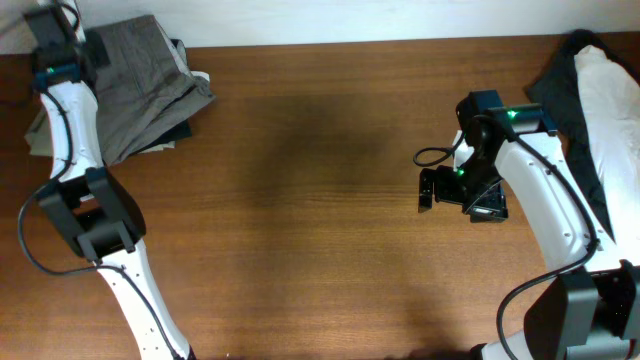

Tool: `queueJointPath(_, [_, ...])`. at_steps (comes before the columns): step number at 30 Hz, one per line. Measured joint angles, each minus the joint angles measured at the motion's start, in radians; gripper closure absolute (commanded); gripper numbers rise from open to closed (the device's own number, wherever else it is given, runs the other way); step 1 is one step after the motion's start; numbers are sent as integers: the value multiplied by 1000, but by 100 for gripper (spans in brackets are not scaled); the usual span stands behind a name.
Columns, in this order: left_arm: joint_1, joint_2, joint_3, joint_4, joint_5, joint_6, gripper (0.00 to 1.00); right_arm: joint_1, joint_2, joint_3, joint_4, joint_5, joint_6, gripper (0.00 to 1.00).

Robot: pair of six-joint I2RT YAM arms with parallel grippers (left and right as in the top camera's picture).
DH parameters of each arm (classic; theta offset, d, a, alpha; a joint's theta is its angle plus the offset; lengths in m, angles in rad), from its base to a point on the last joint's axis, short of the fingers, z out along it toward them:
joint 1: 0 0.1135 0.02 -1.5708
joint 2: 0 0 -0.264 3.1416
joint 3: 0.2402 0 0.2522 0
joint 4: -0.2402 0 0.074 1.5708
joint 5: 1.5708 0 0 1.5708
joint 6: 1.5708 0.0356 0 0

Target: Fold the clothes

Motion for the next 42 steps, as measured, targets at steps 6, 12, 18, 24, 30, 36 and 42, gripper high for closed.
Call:
queueJointPath(6, [13, 147, -3, 21, -23, -1, 91, 0, 0, 0, -25, 0, 4, 1])
queueJointPath(12, [15, 66, -8, -114, 55, -8, 33, 0, 0, 1, -18, 0, 49, 1])
queueJointPath(18, [14, -359, -9, -532, 443, -12, 1, 0, -183, 71, -36, 8, 52, 1])
queueJointPath(24, [5, -704, -3, -925, 534, -6, 1, 0, -539, 95, -47, 35, 53, 1])
queueJointPath(30, [-26, -876, -14, -1118, 540, 34, 1, 0, -697, -53, 29, 42, 53, 1])
queueJointPath(36, [-26, -1263, -369, -1040, 547, 50, 1, 0, -713, -185, 180, 43, 78, 1])
queueJointPath(42, [-26, -1848, -1137, -568, 549, 49, 1, 0, -714, -189, 278, 47, 79, 1])
